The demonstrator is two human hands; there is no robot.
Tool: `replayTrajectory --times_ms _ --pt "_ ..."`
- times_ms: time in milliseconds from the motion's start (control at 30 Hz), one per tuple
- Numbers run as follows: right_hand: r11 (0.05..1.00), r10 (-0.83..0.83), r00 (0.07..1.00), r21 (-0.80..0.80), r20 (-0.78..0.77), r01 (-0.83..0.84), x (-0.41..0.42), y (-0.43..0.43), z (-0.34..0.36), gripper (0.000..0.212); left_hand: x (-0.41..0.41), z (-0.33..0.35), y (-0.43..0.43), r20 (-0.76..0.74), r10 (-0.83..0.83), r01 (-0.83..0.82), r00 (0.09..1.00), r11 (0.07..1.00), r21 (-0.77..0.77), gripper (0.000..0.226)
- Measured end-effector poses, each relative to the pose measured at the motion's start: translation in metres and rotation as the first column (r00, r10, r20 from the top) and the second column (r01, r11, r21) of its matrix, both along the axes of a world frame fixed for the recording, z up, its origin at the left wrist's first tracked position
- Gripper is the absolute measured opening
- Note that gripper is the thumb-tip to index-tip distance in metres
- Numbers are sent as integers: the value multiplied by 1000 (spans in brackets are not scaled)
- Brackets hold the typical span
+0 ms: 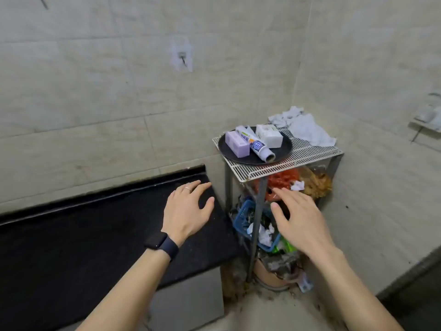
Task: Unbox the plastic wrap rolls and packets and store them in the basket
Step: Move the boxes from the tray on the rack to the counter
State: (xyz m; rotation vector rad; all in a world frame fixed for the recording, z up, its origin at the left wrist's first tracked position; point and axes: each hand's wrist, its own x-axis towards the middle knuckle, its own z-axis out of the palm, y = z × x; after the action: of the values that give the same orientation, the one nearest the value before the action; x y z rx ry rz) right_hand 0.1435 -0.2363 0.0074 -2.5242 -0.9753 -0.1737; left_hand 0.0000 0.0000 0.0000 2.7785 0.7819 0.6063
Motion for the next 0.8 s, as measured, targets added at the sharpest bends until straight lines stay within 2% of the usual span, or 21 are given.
replayTrajectory --times_ms 233,367,467,567,667,733,800 --pt "1000 3 1000 -30 4 -3 120 74 11 52 126 3 68 -7 6 -6 1000 1000 -1 51" --pt "998 -9 1000 -59 -14 8 188 108 14 56 195 7 100 -12 5 -6 1000 997 -72 50" --pt "998 -51 986 -29 -156 47 233 133 7 68 241 5 117 -6 23 -24 1000 978 -205 51" --pt "989 -128 942 -113 -309 97 273 157 -2 90 286 2 124 -30 62 -69 998 932 -355 54" --pt "984 -134 892 -162 -433 69 307 184 -11 110 327 -2 126 -96 118 -149 988 882 -448 60" --pt "983 -115 876 -182 -469 31 325 200 -19 116 353 -6 129 -151 158 -213 976 841 -497 67" --pt "980 -117 855 -197 -506 18 338 212 -28 113 372 -10 131 -186 201 -271 962 793 -545 74"
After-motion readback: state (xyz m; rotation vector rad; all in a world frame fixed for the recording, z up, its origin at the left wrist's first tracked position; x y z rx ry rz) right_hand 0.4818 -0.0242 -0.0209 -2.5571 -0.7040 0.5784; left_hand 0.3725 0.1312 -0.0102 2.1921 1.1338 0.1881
